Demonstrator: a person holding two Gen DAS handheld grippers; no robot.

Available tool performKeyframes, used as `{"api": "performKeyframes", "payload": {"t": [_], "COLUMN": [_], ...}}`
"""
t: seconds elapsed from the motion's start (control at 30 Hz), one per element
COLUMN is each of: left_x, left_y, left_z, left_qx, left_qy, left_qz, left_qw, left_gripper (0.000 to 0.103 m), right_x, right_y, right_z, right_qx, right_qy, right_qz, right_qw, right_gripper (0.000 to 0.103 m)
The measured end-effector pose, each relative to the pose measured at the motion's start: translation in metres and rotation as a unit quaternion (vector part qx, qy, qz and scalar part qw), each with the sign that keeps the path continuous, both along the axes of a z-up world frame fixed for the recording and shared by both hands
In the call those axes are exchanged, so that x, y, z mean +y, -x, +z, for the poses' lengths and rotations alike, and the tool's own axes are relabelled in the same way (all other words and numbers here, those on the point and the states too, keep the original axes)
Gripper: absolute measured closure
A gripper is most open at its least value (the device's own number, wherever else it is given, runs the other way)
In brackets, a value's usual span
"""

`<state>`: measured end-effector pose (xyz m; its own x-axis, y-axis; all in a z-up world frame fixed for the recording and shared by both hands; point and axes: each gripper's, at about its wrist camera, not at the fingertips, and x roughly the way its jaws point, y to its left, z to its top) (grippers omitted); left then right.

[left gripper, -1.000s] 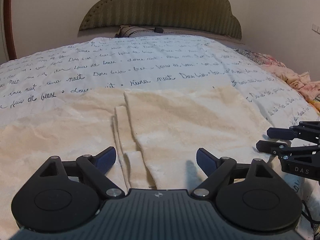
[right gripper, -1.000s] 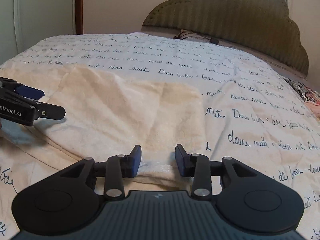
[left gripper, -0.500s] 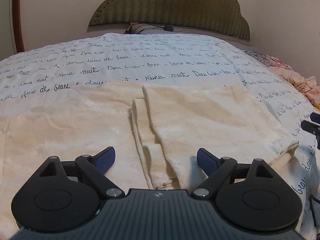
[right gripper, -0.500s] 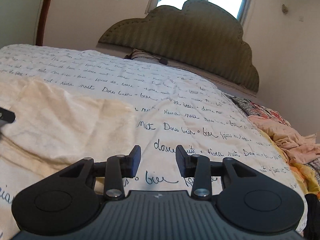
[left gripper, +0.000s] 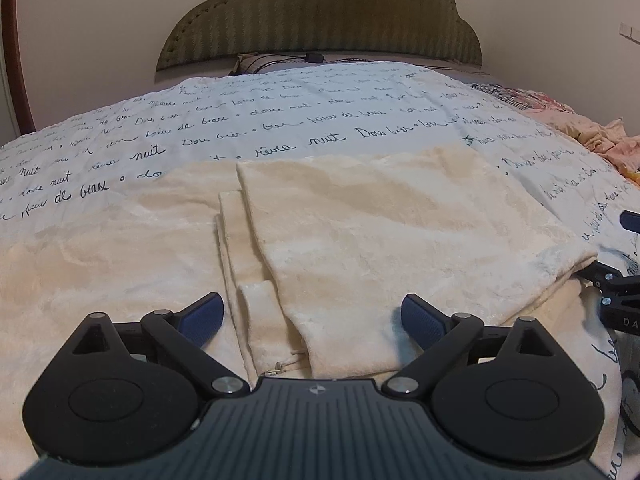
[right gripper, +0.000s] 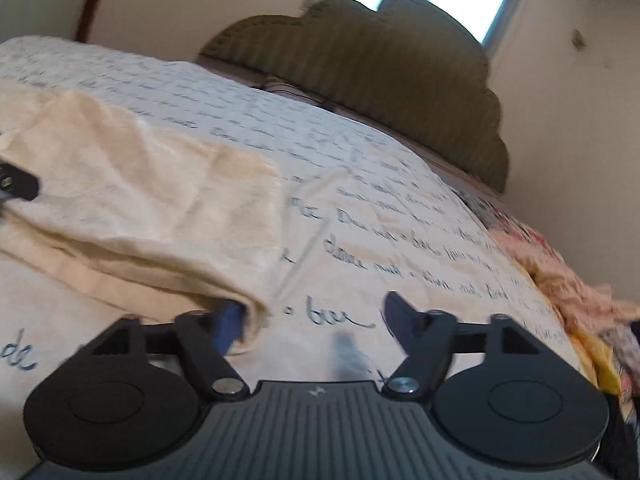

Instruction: Fold towel

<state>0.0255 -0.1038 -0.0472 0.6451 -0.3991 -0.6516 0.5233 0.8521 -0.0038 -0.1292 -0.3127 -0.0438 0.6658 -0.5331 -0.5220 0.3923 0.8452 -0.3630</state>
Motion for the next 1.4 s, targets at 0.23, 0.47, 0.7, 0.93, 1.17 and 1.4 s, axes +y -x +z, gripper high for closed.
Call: {"api": "performKeyframes", "payload": {"t": [0.23,0.47,0.7,0.93,1.17,1.4], "left_x": [0.008,0.012,0.006,0.010,0.009,0.008], "left_y": [-0.004,-0.006,-0.007,-0.010,-0.010,-0.006], "left_z": [0.006,0.020,0.020,0.014,0.013,0.007], "left_qx": [0.010,-0.001,-0.001,0.005,0.003,-0.002], "left_qy": [0.011,0.009,-0.005,-0.011,-0.013,-0.016], "left_qz": [0.009,0.018,0.024,0.036,0.041,0.040], "left_qw": [0.9998,0.9998,0.9997,0.9993,0.9991,0.9991], "left_gripper": [0.006,0.006,0.006,0.006,0.005,0.002], "right_x": [-0.054,-0.009,0.009,0.012,0.010,0.015], "right_y": [0.034,0.036,-0.010,-0.024,-0.016,-0.032], "right_z": [0.004,0.047,0.046,0.010,0.037,0.002], "right_qx": [-0.049,-0.044,-0.083,-0.020,-0.074,-0.034], "right_qy": [-0.201,-0.050,-0.128,-0.174,-0.200,-0.224], "right_qz": [-0.038,0.030,0.117,0.127,0.120,0.115], "right_qw": [0.978,0.997,0.981,0.976,0.970,0.967], "right_gripper": [0.010,0.010,0.010,0.010,0.004,0.001]}}
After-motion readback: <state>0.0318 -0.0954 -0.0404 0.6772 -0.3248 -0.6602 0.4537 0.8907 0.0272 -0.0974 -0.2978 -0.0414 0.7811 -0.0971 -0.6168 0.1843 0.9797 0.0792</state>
